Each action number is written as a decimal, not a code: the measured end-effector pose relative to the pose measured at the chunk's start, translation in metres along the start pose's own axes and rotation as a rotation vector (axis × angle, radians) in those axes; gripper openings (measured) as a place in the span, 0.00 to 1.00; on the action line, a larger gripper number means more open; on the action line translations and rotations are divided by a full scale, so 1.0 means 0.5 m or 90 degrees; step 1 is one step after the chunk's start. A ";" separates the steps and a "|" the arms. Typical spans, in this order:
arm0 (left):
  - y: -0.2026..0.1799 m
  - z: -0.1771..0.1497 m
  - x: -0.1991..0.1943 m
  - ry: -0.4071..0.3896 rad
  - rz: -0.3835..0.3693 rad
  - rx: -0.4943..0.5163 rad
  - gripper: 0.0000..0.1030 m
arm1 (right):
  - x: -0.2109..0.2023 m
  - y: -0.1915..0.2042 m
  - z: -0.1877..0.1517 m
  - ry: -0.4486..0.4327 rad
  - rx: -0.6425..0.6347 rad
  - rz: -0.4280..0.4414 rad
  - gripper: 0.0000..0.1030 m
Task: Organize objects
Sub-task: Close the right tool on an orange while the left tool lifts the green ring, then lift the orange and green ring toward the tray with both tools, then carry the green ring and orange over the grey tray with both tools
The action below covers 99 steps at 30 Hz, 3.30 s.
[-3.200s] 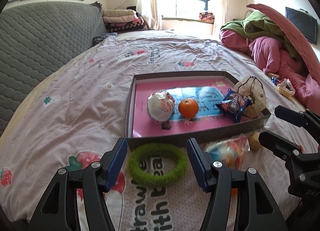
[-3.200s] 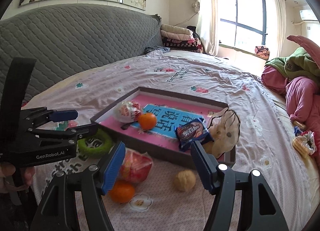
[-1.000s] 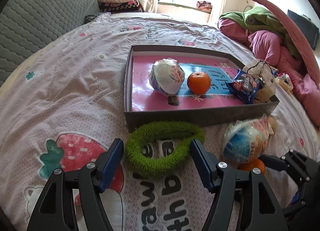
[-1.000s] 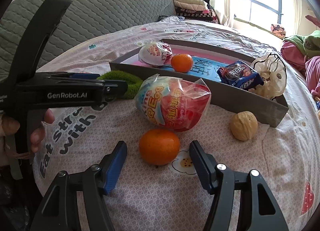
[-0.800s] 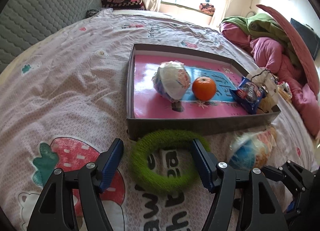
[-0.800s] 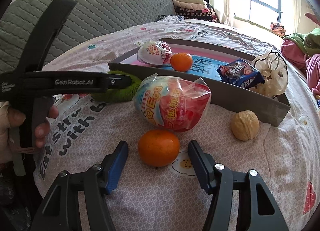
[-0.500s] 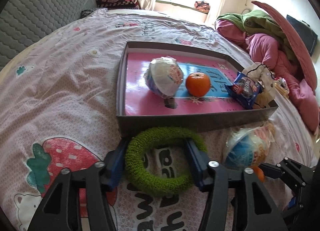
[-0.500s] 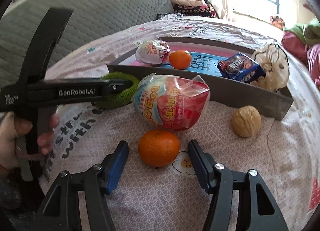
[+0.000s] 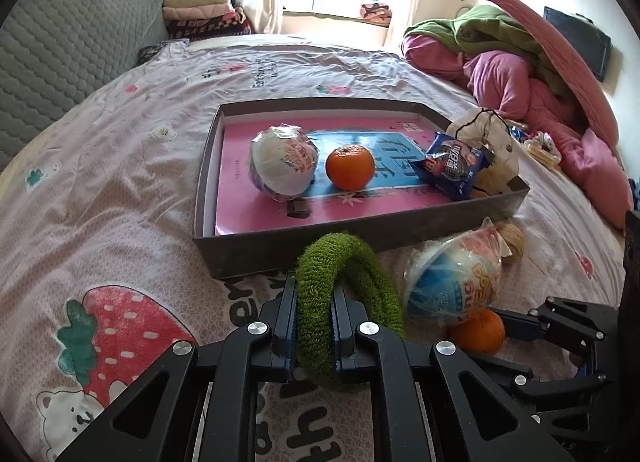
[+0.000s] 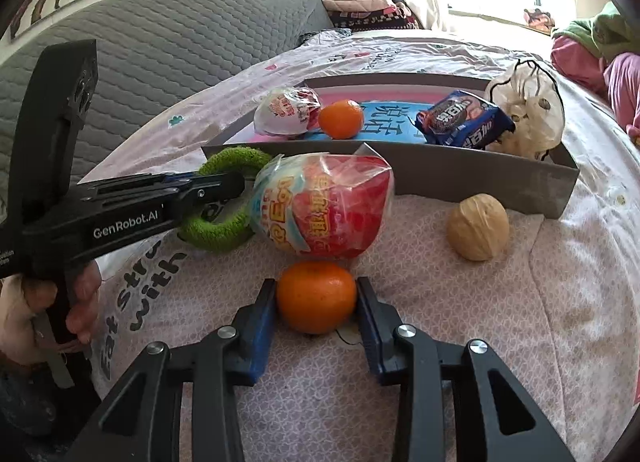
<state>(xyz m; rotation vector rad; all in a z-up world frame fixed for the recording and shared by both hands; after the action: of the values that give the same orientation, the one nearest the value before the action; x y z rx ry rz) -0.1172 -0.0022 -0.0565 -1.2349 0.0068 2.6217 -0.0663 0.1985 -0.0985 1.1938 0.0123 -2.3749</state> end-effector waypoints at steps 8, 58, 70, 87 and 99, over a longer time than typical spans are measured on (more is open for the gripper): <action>0.011 -0.005 -0.035 -0.033 -0.011 -0.023 0.13 | -0.017 0.011 0.000 -0.006 -0.036 -0.024 0.37; -0.025 0.005 -0.107 -0.132 0.011 0.007 0.13 | -0.146 -0.022 0.049 -0.194 -0.070 -0.133 0.37; -0.020 0.025 -0.100 -0.131 0.009 -0.007 0.13 | -0.149 -0.034 0.055 -0.195 -0.066 -0.145 0.37; -0.045 0.069 -0.090 -0.145 0.010 0.012 0.13 | -0.157 -0.072 0.087 -0.213 -0.047 -0.169 0.37; -0.054 0.106 -0.074 -0.157 0.020 0.025 0.14 | -0.164 -0.089 0.117 -0.228 -0.056 -0.187 0.37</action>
<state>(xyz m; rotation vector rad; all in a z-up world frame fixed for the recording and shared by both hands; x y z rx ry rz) -0.1290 0.0215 0.0085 -0.8983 0.0338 2.7682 -0.0880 0.2590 -0.0090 0.7533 0.1847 -2.7827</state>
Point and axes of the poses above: each gripper's, at about its wrist camera, not at the fingertips, and x roughly the way its jaws point, y to its left, z to its top, the point moved 1 cm from there along x, roughly the way its jaws point, and after that the axes turned 4 degrees about y, right-handed, at the moved point
